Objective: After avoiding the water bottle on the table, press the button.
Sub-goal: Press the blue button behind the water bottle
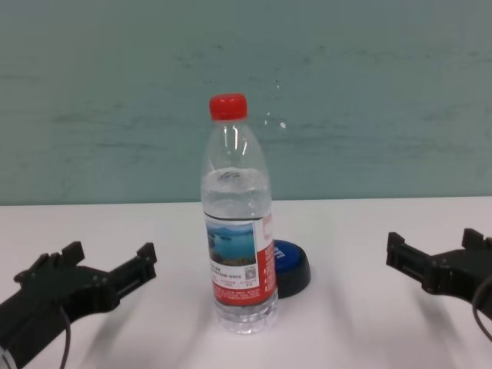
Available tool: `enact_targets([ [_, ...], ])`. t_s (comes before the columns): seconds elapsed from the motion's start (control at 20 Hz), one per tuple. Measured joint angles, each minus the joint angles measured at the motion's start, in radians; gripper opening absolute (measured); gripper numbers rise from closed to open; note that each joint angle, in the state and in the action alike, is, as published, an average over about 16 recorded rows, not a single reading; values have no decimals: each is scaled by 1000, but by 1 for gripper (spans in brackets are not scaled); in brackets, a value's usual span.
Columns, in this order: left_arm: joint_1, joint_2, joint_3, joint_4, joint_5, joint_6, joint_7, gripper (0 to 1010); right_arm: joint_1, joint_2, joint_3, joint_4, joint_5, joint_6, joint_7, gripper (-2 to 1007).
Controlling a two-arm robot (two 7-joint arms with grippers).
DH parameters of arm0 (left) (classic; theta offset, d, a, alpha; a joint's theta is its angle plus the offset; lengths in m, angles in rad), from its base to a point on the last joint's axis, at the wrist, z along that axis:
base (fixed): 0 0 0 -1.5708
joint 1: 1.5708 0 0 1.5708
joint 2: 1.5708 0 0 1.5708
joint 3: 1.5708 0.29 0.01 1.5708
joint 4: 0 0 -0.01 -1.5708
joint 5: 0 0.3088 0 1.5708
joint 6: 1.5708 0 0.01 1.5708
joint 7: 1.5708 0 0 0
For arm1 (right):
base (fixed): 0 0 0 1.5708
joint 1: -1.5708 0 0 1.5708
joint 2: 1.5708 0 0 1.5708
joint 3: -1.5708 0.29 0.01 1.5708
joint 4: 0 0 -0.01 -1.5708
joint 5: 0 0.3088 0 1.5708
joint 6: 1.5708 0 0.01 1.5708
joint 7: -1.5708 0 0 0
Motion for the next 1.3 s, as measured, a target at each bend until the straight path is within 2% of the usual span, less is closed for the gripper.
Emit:
enact_targets([
  [0.5,-58,-11,-15,55,6,-14,2,1010,0,0,0,0,0,0,0,1004],
  [1.3,-183,-20,-5,176,-6,-29,-21,1010,0,0,0,0,0,0,0,1004],
])
